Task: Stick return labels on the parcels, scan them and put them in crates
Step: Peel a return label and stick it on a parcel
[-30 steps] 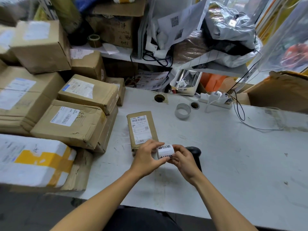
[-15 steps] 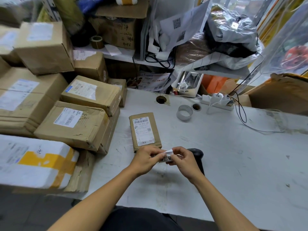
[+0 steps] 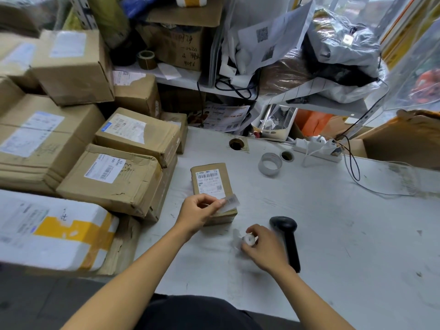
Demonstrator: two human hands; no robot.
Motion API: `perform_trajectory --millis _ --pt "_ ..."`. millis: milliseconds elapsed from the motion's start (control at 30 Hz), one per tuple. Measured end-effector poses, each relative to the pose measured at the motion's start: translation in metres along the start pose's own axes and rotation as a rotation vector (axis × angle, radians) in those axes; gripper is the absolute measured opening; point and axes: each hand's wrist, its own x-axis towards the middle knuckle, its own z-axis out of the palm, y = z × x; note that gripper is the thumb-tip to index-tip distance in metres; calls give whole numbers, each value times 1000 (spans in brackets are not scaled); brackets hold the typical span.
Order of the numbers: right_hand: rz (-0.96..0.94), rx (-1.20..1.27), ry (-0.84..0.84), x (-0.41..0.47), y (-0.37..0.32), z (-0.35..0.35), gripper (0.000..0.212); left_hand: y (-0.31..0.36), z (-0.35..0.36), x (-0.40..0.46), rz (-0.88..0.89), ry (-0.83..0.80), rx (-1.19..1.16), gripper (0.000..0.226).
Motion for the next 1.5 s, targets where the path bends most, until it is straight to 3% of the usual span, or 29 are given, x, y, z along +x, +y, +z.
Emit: perform_trajectory --millis 67,100,167,267,333,400,567,667,767,967,1100,1300,1400,1500 --pt "-29 -25 102 4 -6 -2 35 3 -5 1 -7 -9 31 41" --pt "-37 59 177 8 -13 -6 27 3 -8 3 -10 -22 43 45" --pt "28 469 186 16 -35 -19 9 7 -11 4 -19 -87 71 47" --pt "124 966 -275 27 -70 -48 30 9 -14 8 -30 -185 170 48" --pt "87 993 -580 33 -84 -60 44 12 -16 10 -29 -237 243 48" --pt "40 973 -689 39 -93 -63 45 14 -19 14 -33 -266 276 44" --pt "55 935 -443 60 -98 -53 30 24 -29 21 -153 -299 97 28" --pt "57 949 -257 69 -101 -47 41 32 -35 24 -326 -248 -126 21" --pt "51 832 -114 75 -105 -38 48 31 -39 29 -395 -215 -179 29" --pt "-27 484 35 81 -103 -19 54 25 -32 36 -274 -88 212 6" --pt "-68 218 31 78 -103 -15 55 19 -25 38 -213 -41 460 11" --pt "-77 74 89 71 -105 -10 56 13 -25 43 -74 32 899 32" --pt "20 90 148 72 -102 -6 71 11 -31 41 -103 76 904 60" --pt "185 261 49 76 -102 -6 72 8 -34 39 -174 46 771 76"
